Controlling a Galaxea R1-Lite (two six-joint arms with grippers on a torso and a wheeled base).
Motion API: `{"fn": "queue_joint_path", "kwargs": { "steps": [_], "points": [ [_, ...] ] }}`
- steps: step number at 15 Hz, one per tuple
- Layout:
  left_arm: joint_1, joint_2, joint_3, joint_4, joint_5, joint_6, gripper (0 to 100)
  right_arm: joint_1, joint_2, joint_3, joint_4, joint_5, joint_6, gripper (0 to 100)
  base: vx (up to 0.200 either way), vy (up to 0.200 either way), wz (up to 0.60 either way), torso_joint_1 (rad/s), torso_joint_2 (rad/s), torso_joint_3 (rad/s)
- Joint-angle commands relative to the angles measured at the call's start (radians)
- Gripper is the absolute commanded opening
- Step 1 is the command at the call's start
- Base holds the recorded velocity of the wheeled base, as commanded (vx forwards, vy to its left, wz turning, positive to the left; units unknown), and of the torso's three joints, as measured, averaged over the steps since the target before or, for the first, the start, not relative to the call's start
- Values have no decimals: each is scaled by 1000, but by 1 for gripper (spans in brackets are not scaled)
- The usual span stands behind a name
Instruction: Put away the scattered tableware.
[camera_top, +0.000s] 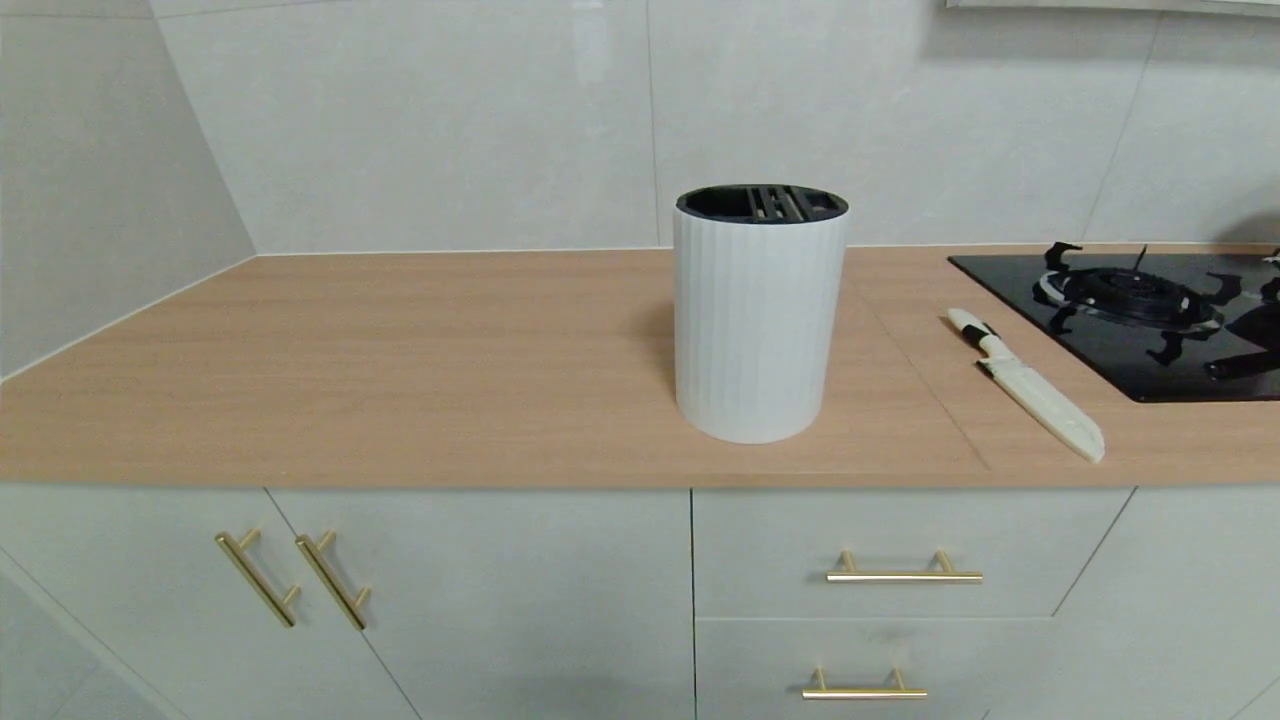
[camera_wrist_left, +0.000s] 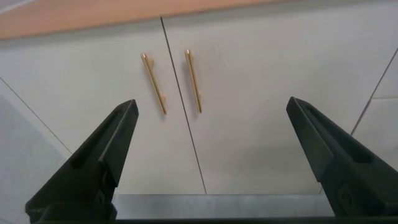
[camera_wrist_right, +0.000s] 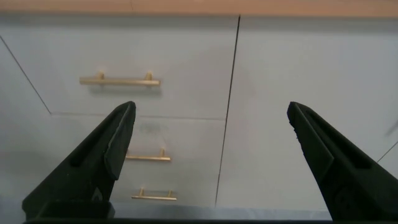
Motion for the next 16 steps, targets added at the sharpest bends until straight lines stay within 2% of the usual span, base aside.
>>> {"fn": "queue_joint_path", "kwargs": {
  "steps": [1, 16],
  "points": [
    [0, 0, 0, -1, 0, 0, 100, 1, 2, 0, 0, 0, 0, 100, 0, 0, 0, 173, -476, -315],
    [0, 0, 0, -1, 2, 0, 100, -1, 2, 0, 0, 0, 0, 100, 0, 0, 0, 212, -520, -313]
  ]
}}
